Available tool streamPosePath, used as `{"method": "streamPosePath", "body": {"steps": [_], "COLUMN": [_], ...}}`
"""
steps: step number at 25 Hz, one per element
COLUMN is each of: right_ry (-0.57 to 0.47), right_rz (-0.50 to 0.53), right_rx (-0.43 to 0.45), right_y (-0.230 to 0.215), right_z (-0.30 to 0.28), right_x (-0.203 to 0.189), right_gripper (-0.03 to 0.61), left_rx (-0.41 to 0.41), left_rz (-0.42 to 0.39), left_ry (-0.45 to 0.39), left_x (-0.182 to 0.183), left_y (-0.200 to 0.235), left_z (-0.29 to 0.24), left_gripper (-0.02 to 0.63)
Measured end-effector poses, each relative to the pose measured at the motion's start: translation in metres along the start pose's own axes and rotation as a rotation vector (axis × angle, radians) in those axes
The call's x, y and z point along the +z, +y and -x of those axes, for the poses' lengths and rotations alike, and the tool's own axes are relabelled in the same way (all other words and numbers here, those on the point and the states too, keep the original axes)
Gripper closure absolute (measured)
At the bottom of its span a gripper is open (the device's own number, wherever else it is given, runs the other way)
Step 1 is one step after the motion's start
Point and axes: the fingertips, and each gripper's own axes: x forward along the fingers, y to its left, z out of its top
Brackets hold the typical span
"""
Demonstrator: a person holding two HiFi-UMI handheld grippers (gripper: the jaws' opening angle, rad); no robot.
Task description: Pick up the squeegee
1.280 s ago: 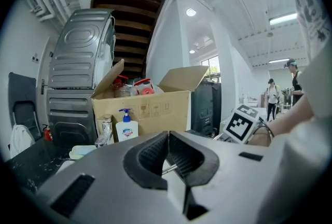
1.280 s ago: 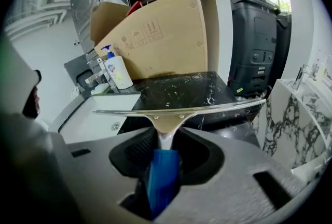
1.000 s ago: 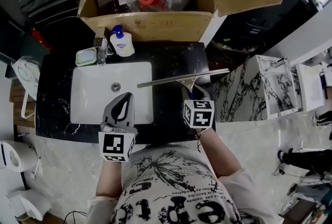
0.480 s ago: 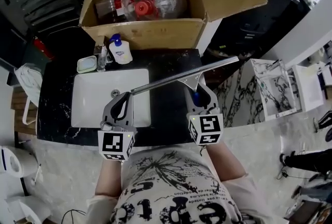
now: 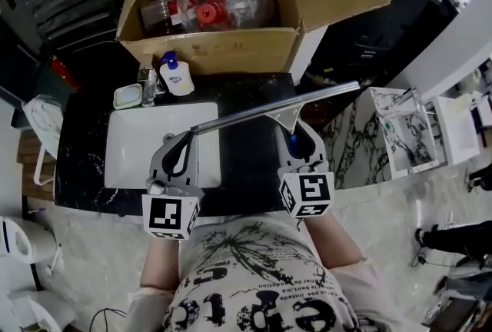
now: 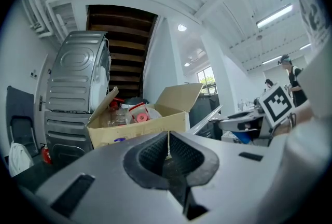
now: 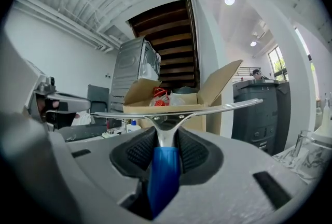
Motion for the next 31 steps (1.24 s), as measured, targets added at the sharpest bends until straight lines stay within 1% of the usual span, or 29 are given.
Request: {"method": "streamPosePath", "body": {"steps": [6, 16, 21, 27, 31], "right_ry": [0.003, 0.009, 0.025, 0.039, 0.048], "right_rz": [-0.004, -0.020, -0.036, -0.046, -0.046], "right_rx": [-0.005, -0.002, -0.008, -0.012, -0.005], "right_y": [-0.005, -0.007, -0.009, -0.009, -0.009], "right_z": [0.002, 0.007, 0.008, 0.011, 0.009], "right_x": [-0.002, -0.004, -0.007, -0.013, -0.015], "right_gripper": [0.461, 0.460, 0.460, 0.460, 0.462], "left_rx": [0.002, 0.025, 0.021, 0.031, 0.044], "left_rz": [-0.004, 0.002, -0.003, 0.005, 0.016], "left_ry": [0.001, 0.014, 0.016, 0.034, 0.038], "left_x": [-0.005, 0.001, -0.005, -0.012, -0.011], "left_y": [-0.002, -0.005, -0.008, -0.008, -0.005], "left_z": [-0.002, -0.003, -0.003, -0.002, -0.001], "left_gripper": [0.601, 0.601, 0.601, 0.601, 0.601]}}
